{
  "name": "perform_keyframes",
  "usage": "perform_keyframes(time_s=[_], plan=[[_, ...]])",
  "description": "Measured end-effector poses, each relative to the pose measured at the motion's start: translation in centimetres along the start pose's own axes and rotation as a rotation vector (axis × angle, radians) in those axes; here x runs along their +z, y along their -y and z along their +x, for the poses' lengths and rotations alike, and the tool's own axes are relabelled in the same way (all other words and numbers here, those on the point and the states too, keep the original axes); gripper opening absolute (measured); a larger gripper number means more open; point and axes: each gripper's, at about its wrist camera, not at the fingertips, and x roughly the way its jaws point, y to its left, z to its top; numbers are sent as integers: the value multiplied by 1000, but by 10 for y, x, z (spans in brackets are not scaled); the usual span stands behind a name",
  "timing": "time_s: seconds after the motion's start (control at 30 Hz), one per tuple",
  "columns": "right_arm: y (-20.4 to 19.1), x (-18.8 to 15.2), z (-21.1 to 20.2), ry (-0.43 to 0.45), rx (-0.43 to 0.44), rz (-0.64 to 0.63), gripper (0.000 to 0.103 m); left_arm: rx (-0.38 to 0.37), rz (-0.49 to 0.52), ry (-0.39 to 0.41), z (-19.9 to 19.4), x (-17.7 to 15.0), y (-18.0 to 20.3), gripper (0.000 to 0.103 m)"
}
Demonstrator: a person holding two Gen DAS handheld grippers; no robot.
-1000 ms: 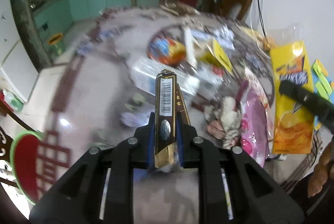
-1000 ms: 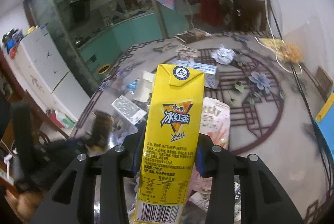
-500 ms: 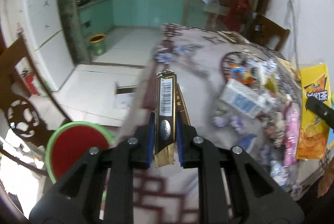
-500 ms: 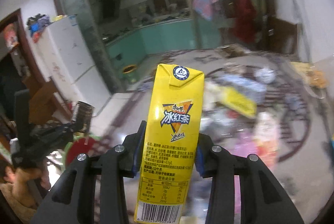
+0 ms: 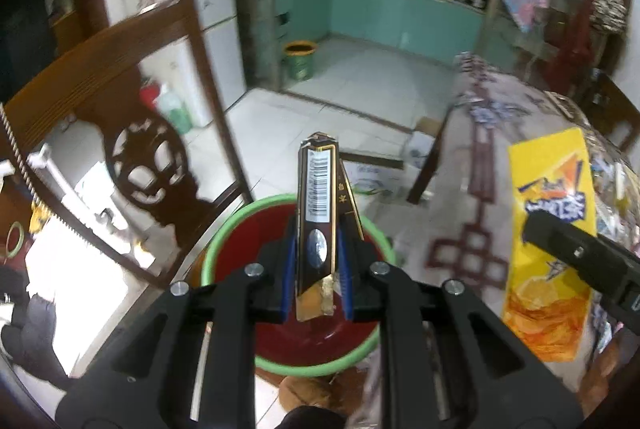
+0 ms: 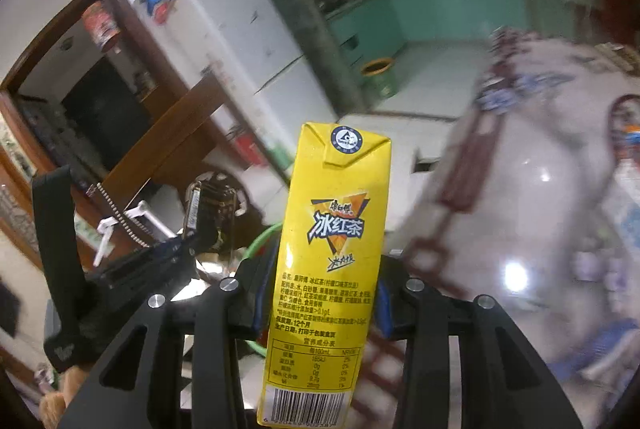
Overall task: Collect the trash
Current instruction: 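Carry both items to the red bucket and open both grippers to drop them, then grasp the pink plastic bag with the right gripper while the left gripper reaches the table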
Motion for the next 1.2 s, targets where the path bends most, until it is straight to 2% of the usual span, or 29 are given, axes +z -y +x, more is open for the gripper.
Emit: perform_keyframes(time_s=[0.07, 0.2, 0.27, 0.33, 0.43, 0.53, 0.6, 0.63, 0.8, 1.0, 1.2], plan=[[-9, 4, 25, -28, 27, 6, 39, 12, -27, -24, 6, -3, -14, 17], [-13, 5, 45, -55, 61, 26, 43, 30, -60, -51, 12, -8, -31, 18], [-9, 4, 44, -49, 64, 44, 65, 31, -75, -63, 16, -9, -36, 18], [-6, 5, 40, -14, 48, 70, 70, 31, -81, -66, 17, -9, -37, 18], [1, 7, 28, 13, 33, 104, 71, 27, -69, -74, 19, -10, -34, 19], [14, 6, 6, 49, 7, 124, 71, 24, -55, -75, 19, -10, -30, 32], [20, 3, -9, 68, -8, 125, 73, 29, -55, -64, 17, -10, -28, 58], [23, 2, -20, 84, -25, 124, 77, 28, -56, -53, 15, -9, -26, 61], [31, -6, -61, 137, -86, 96, 78, 15, -36, -26, 8, -5, -11, 75], [48, -26, -114, 154, -176, 62, 88, -16, 19, 11, -3, 1, 29, 80], [85, -43, -166, 145, -283, 66, 90, -120, 125, 39, -19, 3, 96, 84]])
